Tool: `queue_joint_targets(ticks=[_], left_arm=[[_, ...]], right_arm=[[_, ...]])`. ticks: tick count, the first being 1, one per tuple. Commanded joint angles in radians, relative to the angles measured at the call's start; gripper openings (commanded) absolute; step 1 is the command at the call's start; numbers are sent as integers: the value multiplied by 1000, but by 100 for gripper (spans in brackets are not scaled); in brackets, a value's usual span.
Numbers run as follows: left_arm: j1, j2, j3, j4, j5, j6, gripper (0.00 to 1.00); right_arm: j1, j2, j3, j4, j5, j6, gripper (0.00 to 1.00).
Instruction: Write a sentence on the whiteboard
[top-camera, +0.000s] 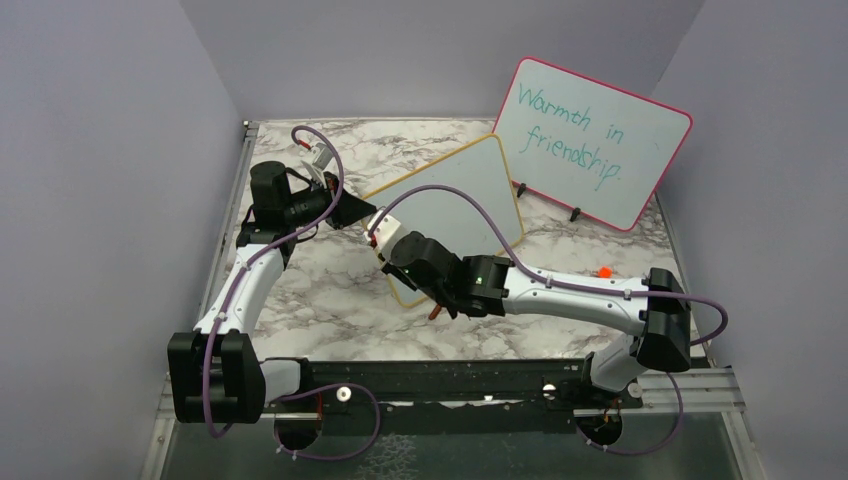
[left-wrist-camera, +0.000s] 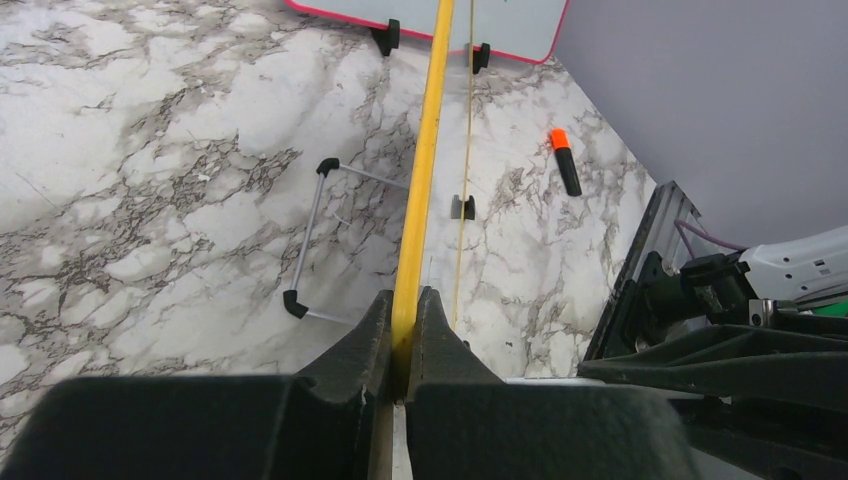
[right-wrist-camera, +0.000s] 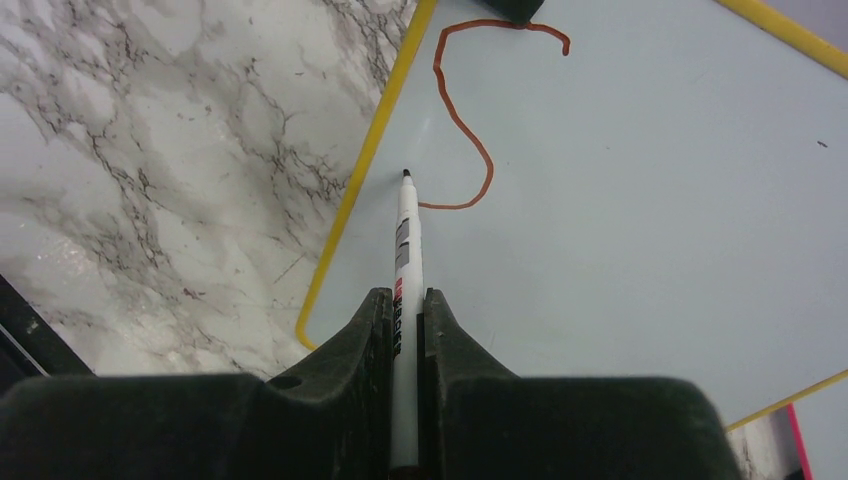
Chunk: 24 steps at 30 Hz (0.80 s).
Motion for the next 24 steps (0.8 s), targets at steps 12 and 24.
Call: queue_joint_targets(ticks=[12,24], left_arm=[[-12,14,-10,-63,-111,86,0],[-12,12,-10,-70,-116,92,0]], right_arm=[[2,-129,-77,94,50,10,1],[-1,-131,-133,173,162,16,1]])
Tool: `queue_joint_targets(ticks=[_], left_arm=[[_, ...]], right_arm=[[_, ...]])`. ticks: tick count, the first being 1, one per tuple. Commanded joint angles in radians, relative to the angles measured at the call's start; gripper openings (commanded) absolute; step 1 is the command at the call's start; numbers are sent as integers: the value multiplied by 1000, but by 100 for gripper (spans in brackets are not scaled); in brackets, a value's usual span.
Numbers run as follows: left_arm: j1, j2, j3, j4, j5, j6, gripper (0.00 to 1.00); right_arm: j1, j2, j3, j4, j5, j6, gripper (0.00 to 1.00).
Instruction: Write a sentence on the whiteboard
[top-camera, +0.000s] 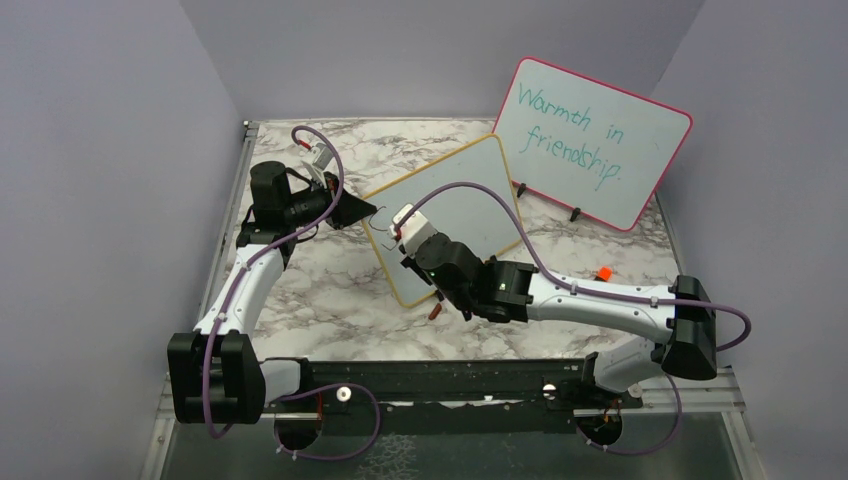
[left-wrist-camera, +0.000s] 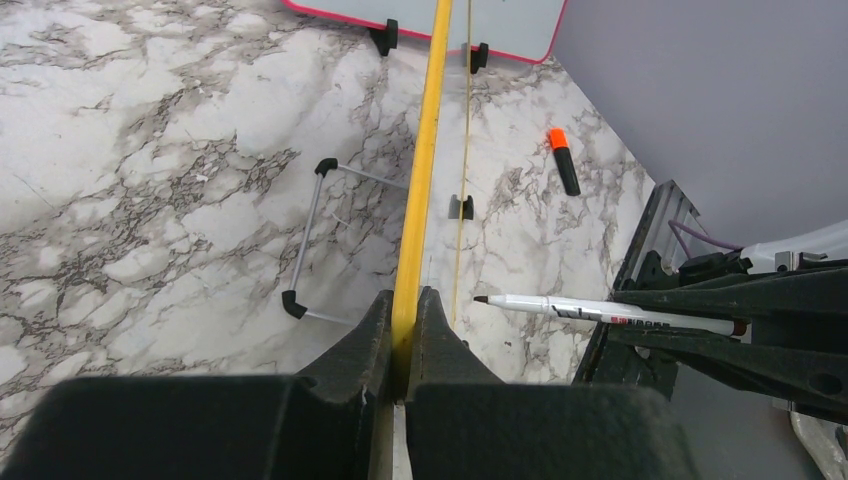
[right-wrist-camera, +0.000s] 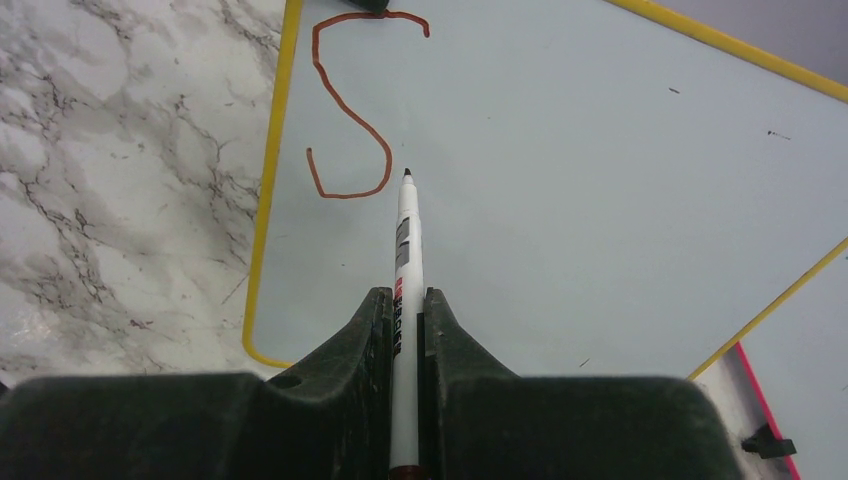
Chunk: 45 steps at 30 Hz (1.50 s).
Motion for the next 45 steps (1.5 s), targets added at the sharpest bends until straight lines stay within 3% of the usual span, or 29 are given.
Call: queue_joint_targets(ticks=[1,45], left_arm=[[-12,15,-10,-69,-117,92,0],[-12,15,-9,-71,-110,95,0]], right_arm=[[-1,-2,-7,71,51,11,1],[-32,69,-8,103,92,-12,1]])
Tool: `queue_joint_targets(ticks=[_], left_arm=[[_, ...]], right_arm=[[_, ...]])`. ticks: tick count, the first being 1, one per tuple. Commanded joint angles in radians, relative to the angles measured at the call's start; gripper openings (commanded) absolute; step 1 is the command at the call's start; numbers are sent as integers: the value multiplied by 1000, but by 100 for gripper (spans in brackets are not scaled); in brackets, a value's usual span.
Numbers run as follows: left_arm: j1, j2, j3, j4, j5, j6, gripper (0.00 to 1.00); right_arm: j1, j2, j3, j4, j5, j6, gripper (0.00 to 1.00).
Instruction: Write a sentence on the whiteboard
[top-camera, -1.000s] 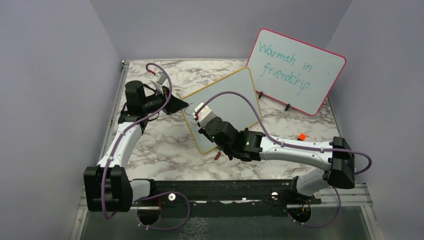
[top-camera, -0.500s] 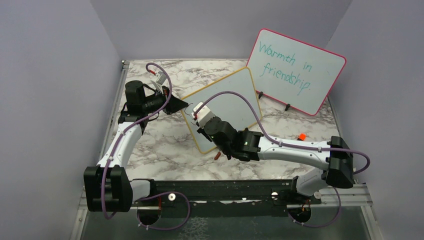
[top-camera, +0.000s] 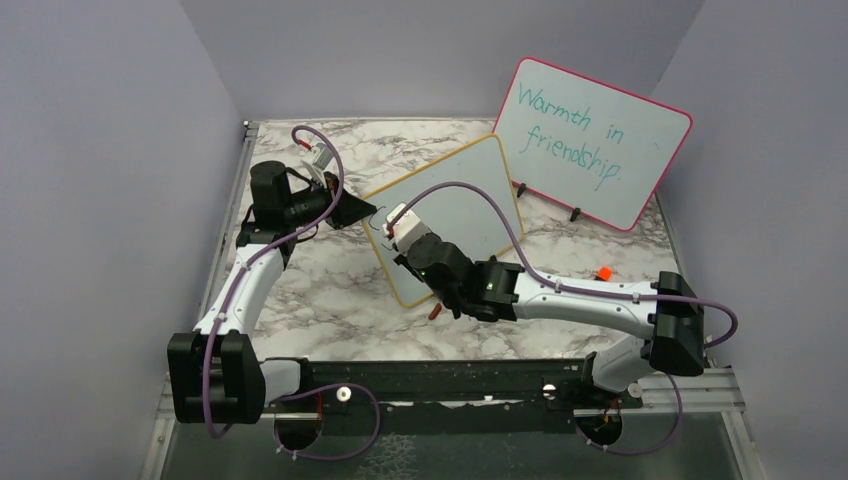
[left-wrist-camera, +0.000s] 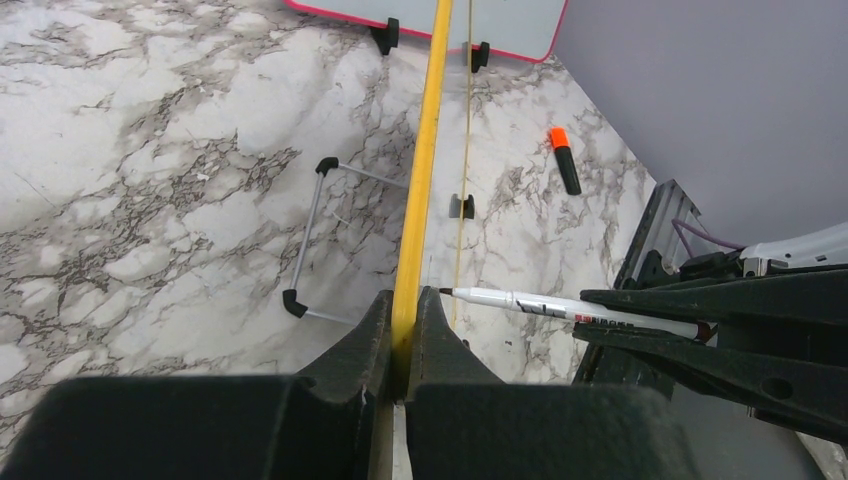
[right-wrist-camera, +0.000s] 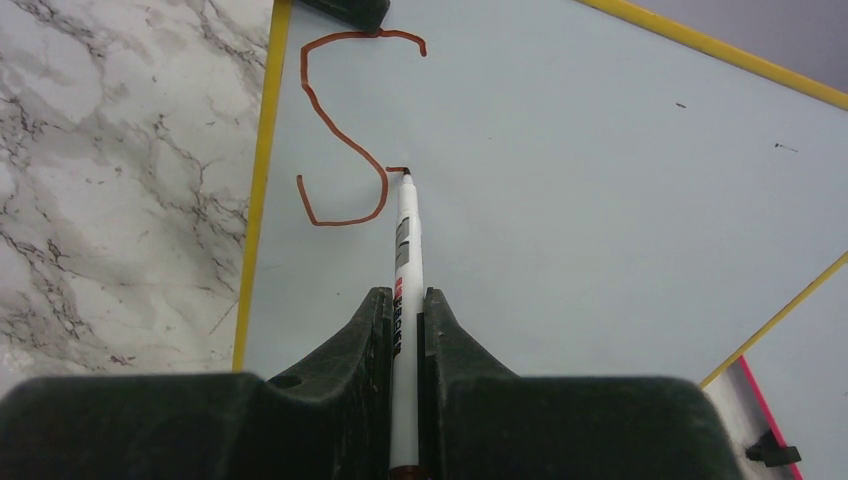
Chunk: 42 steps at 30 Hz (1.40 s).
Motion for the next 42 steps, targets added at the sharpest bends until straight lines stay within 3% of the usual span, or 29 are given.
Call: queue_joint_targets(ticks=[1,15,25,42], left_arm=[[-11,15,-11,-63,-110,91,0],[-11,14,-13,-63,-113,92,0],[-11,19,-11,-67,-114,95,0],[-11,21,-9,-70,-113,96,0]], right_arm=[[-18,4,-8,15,56,4,1],[-51,-19,-25,-10,75,25,1],[-51,-94,-38,33,-85,-2,1],[-51,-36,-3,103,-80,-34,1]])
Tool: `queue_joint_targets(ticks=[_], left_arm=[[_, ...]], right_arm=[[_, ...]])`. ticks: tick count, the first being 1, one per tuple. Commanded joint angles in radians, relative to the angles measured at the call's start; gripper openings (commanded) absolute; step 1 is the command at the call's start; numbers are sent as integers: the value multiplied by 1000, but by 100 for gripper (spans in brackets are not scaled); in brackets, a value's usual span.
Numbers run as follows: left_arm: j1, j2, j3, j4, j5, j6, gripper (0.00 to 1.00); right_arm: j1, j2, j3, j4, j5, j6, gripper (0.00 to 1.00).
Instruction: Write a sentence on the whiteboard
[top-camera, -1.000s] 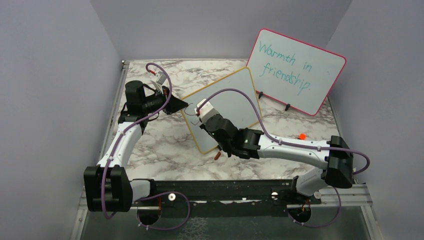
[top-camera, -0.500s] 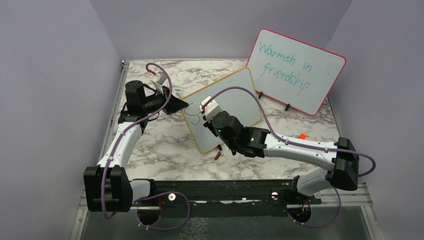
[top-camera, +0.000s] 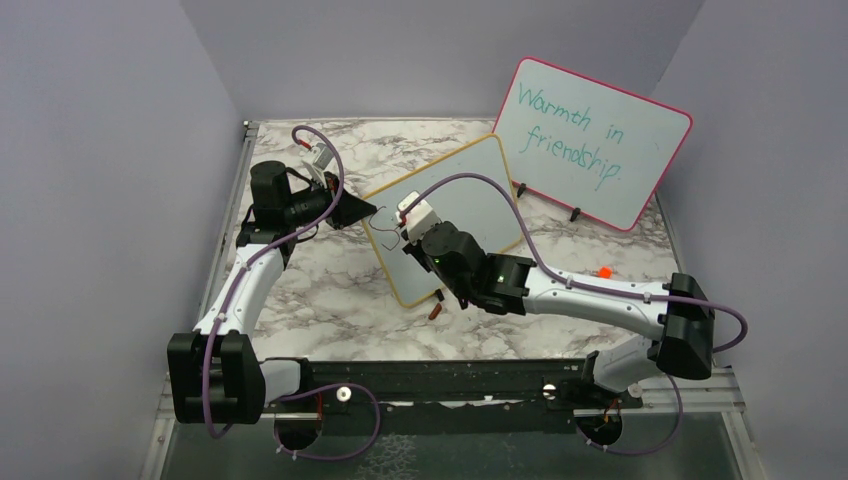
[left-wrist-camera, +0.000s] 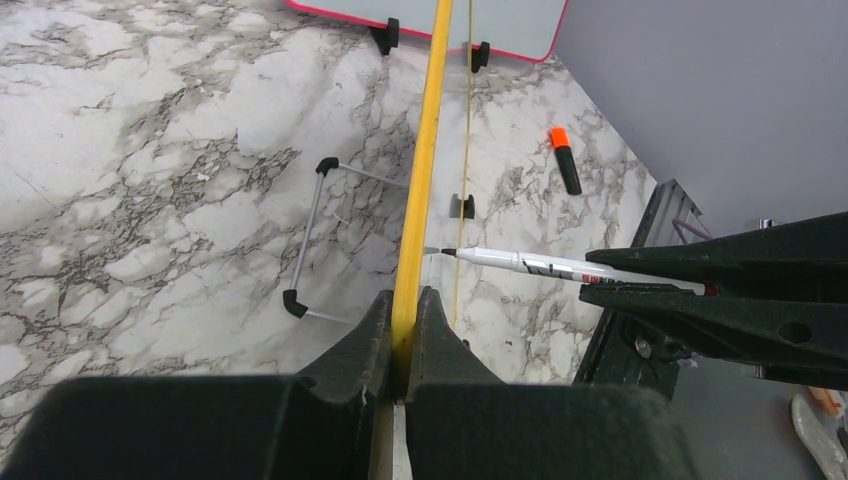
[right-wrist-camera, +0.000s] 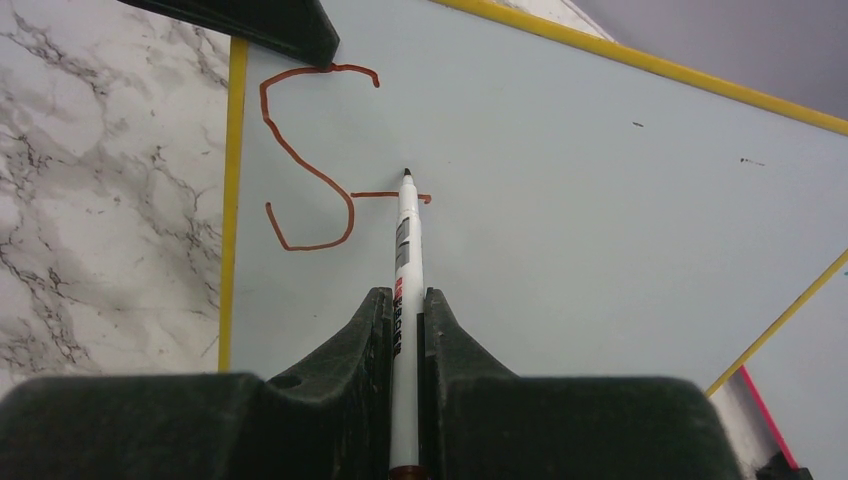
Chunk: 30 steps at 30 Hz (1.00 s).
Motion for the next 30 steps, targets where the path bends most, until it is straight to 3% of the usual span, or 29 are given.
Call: queue_joint_targets(ticks=[1,30], left_arm=[[-11,23,-10,-67,-109,93,0],[-11,26,-9,-69,-114,95,0]], right_arm=[[-1,12,29,51,-24,-11,1],[-1,22,-7,-113,-67,52,1]])
